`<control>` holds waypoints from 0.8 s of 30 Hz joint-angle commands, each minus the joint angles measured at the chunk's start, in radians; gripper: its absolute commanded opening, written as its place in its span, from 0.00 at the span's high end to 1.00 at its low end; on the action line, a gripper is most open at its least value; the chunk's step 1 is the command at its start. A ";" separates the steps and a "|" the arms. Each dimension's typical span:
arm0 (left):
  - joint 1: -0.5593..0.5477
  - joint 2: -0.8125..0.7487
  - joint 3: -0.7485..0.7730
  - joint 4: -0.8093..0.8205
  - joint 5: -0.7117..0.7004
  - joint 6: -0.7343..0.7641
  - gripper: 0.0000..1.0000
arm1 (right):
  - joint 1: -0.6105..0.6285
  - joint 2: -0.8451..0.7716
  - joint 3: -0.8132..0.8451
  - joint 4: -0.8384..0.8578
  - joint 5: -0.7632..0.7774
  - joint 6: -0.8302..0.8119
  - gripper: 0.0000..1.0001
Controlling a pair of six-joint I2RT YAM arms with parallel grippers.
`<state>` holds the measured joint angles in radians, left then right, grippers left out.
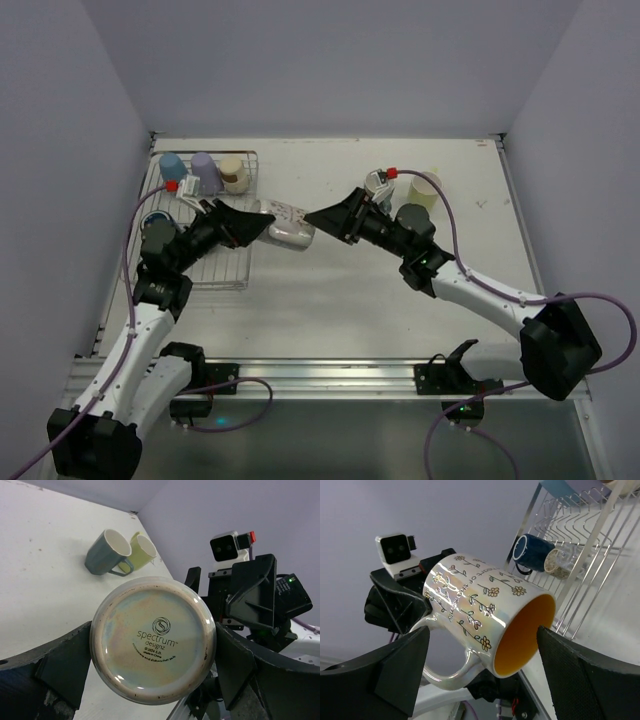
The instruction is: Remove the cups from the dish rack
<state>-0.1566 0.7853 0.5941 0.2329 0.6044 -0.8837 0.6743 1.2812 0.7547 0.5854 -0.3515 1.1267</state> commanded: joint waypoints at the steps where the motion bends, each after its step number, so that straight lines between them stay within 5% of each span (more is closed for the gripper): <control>1: -0.029 -0.018 0.007 0.229 0.052 -0.077 0.89 | 0.013 -0.037 -0.034 0.186 -0.010 0.100 0.16; 9: -0.081 -0.069 -0.050 0.361 0.075 -0.129 0.89 | 0.074 -0.011 -0.031 0.339 -0.044 0.209 0.30; 14: -0.098 -0.099 -0.074 0.407 0.101 -0.150 0.84 | 0.111 0.017 -0.022 0.470 -0.040 0.258 0.53; 15: -0.098 -0.107 -0.077 0.404 0.098 -0.147 0.78 | 0.117 0.020 -0.025 0.491 -0.038 0.262 0.68; 18: -0.098 -0.141 -0.093 0.396 0.086 -0.140 0.66 | 0.125 0.027 -0.041 0.548 -0.014 0.289 0.84; 19: -0.098 -0.150 -0.093 0.385 0.077 -0.118 0.51 | 0.125 0.027 -0.043 0.551 -0.007 0.292 0.95; 21: -0.098 -0.178 -0.080 0.324 0.051 -0.083 0.27 | 0.125 0.021 -0.046 0.533 -0.003 0.286 1.00; 24: -0.098 -0.201 -0.036 0.218 0.022 0.000 0.06 | 0.125 0.003 -0.022 0.449 -0.009 0.237 1.00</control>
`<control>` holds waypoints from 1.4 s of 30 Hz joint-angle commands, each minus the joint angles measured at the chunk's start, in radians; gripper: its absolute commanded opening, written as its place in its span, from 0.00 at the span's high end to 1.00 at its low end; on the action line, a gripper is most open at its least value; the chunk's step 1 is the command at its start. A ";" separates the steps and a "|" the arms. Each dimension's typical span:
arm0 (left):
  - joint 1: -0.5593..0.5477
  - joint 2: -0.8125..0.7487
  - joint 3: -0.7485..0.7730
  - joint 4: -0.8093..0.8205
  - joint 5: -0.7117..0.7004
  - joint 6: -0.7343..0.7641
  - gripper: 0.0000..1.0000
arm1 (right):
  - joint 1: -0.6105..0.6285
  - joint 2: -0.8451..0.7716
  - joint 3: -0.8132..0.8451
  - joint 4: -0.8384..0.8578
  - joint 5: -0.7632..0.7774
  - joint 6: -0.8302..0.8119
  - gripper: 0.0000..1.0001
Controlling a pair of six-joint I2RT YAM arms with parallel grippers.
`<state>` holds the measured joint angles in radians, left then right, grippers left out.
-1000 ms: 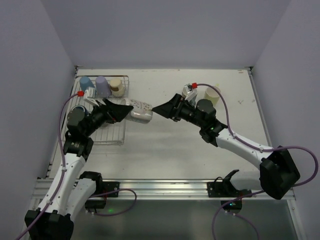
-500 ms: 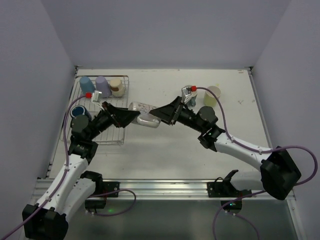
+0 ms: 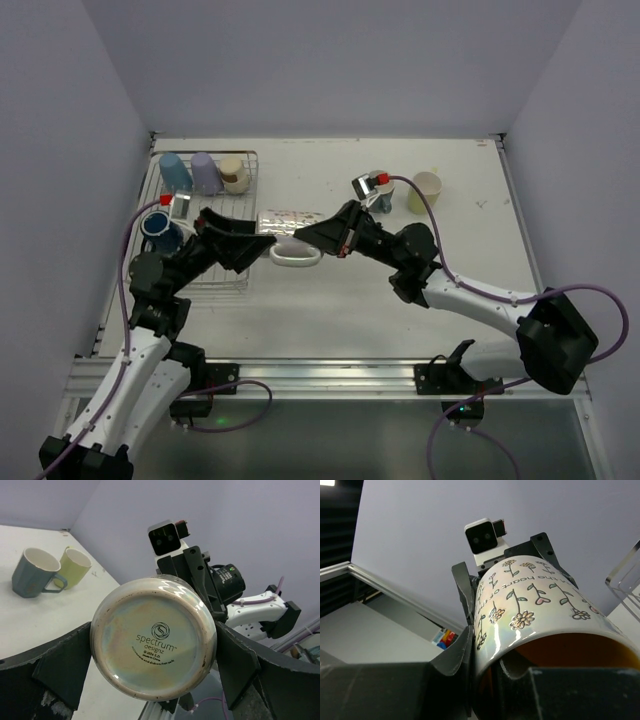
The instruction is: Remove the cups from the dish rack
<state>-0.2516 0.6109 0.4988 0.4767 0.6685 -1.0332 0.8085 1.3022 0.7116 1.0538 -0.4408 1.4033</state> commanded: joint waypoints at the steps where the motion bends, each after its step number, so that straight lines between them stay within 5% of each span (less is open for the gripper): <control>1: -0.003 -0.031 0.072 -0.050 -0.050 0.192 0.02 | -0.009 -0.026 0.029 -0.040 0.080 -0.062 1.00; 5: -0.003 -0.048 0.196 -0.330 -0.159 0.364 0.00 | -0.012 -0.058 0.049 -0.131 0.076 -0.145 1.00; 10: -0.003 -0.077 0.271 -0.617 -0.501 0.536 0.00 | -0.012 -0.070 0.147 -0.359 0.062 -0.311 1.00; 16: -0.003 -0.129 0.242 -0.750 -0.716 0.657 0.00 | -0.017 -0.011 0.331 -0.762 0.129 -0.594 1.00; 22: -0.003 -0.174 0.159 -0.765 -0.816 0.680 0.00 | -0.038 0.271 0.766 -1.259 0.317 -0.970 1.00; 23: -0.005 -0.168 0.164 -0.770 -0.816 0.682 0.00 | -0.055 0.428 0.978 -1.486 0.368 -1.082 1.00; 29: -0.021 -0.166 0.170 -0.785 -0.857 0.693 0.00 | -0.095 0.756 1.408 -1.766 0.415 -1.259 1.00; 33: -0.031 -0.152 0.169 -0.787 -0.845 0.691 0.00 | -0.112 0.879 1.563 -1.827 0.507 -1.365 1.00; 42: -0.029 -0.112 0.170 -0.787 -0.850 0.690 0.00 | -0.152 0.945 1.499 -1.769 0.544 -1.506 1.00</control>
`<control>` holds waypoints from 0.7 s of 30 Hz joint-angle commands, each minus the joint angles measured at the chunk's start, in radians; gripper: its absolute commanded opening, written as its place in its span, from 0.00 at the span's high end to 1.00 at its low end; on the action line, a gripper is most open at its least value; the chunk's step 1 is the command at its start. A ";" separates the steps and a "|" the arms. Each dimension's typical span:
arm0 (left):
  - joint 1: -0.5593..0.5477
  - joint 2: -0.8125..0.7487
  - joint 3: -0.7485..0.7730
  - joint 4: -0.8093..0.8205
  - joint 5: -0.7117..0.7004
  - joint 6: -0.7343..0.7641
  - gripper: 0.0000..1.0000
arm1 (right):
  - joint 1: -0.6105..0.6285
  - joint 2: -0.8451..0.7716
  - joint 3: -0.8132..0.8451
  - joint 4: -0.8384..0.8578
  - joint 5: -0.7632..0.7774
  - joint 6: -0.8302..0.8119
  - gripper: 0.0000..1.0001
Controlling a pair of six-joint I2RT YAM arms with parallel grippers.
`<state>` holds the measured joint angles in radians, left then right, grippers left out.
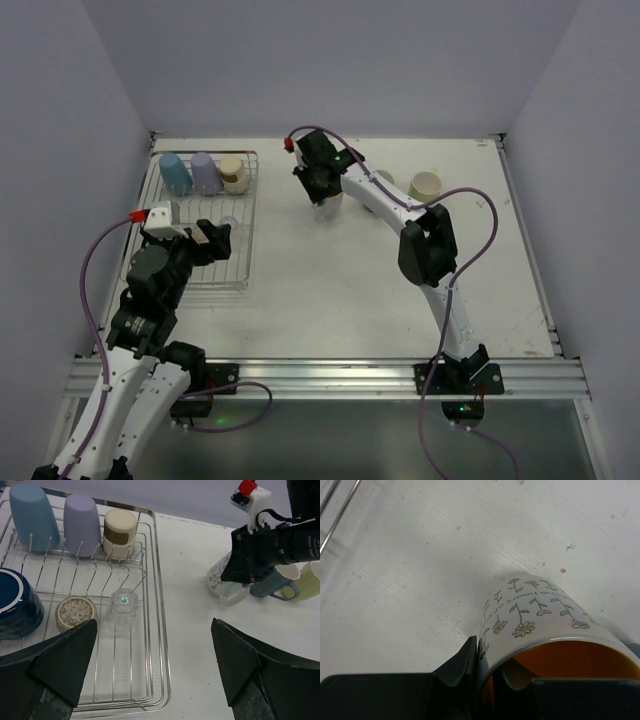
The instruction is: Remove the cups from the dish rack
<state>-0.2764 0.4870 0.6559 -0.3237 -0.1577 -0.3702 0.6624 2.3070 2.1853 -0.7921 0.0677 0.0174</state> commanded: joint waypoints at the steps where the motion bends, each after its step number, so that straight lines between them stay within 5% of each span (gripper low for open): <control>1: -0.003 0.016 0.013 0.015 -0.025 0.025 0.00 | -0.006 -0.054 0.021 0.082 0.038 -0.132 1.00; 13: 0.008 0.082 0.008 0.015 -0.042 0.027 0.00 | -0.040 -0.055 -0.130 0.200 0.064 -0.151 0.95; 18: 0.013 0.122 0.010 0.015 -0.057 0.027 0.00 | -0.038 -0.121 -0.176 0.231 0.041 -0.145 0.53; 21: 0.014 0.162 0.013 0.018 -0.052 0.016 0.00 | -0.040 -0.185 -0.203 0.248 0.035 -0.122 0.38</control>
<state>-0.2722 0.6147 0.6559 -0.3237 -0.1867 -0.3698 0.6304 2.2581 1.9980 -0.5846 0.1123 -0.0799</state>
